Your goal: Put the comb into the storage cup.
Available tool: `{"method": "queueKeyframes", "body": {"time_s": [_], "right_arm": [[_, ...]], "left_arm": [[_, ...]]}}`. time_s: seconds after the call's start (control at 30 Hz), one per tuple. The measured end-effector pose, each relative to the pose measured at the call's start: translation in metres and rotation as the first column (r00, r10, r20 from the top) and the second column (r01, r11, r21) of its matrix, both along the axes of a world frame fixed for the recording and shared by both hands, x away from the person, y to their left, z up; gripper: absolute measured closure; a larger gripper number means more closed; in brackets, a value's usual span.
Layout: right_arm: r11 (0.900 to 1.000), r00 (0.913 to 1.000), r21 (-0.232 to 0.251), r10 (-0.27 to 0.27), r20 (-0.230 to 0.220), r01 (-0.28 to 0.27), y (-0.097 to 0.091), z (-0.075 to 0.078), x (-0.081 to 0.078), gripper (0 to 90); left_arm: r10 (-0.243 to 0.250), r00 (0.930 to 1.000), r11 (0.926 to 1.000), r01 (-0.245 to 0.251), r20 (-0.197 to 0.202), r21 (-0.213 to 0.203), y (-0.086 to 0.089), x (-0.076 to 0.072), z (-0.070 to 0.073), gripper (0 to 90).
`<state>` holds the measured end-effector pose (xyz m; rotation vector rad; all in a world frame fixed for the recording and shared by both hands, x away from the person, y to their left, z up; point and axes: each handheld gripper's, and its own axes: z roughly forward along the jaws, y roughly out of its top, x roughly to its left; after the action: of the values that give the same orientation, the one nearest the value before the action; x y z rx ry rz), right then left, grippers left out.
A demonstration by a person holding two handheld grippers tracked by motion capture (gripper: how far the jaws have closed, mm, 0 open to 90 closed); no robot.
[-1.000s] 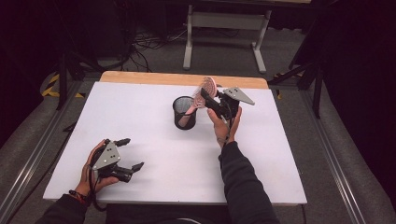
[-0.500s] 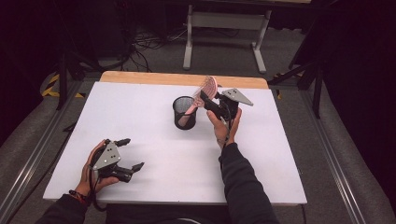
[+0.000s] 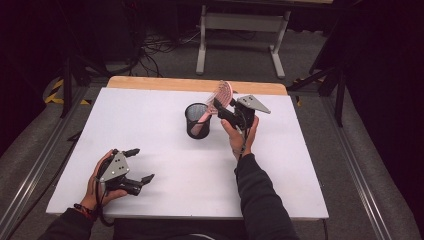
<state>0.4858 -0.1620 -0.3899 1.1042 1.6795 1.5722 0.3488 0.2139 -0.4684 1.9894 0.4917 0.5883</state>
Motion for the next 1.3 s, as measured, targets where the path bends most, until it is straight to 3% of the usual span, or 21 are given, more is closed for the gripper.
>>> {"method": "queueKeyframes", "body": {"time_s": [0.27, 0.47, 0.87, 1.03, 1.2, 1.3], "right_arm": [[1.0, 1.0, -0.006, -0.004, -0.003, 0.004, 0.0, 0.0, 0.0, 41.0], [0.999, 0.9998, -0.041, -0.017, -0.009, 0.016, 0.002, 0.0, 0.001, 34.0], [0.9935, 0.9987, -0.101, -0.051, 0.001, 0.051, 0.009, 0.002, 0.001, 14.0], [0.9956, 0.9991, -0.084, -0.041, 0.007, 0.042, 0.011, 0.001, 0.0, 4.9], [0.9969, 0.9998, -0.077, -0.017, 0.005, 0.018, 0.013, 0.001, 0.0, 2.0], [0.9951, 0.9998, -0.097, -0.019, 0.003, 0.019, 0.015, 0.0, 0.0, 2.0]], "left_arm": [[0.001, 1.0, 1.0, -0.001, -0.002, 0.003, 0.0, 0.0, 0.0, 6.2], [0.0, 1.0, 1.0, 0.0, -0.001, 0.006, 0.0, 0.0, 0.0, 6.2], [0.005, 1.0, 1.0, -0.005, 0.0, 0.008, 0.0, 0.0, 0.0, 6.2], [0.004, 1.0, 0.9999, -0.004, 0.002, 0.011, -0.001, 0.0, 0.0, 6.2], [0.006, 1.0, 0.9999, -0.006, 0.001, 0.012, -0.001, 0.0, 0.0, 6.2], [0.004, 1.0, 0.9999, -0.004, 0.001, 0.015, -0.001, 0.0, 0.0, 6.2]]}}
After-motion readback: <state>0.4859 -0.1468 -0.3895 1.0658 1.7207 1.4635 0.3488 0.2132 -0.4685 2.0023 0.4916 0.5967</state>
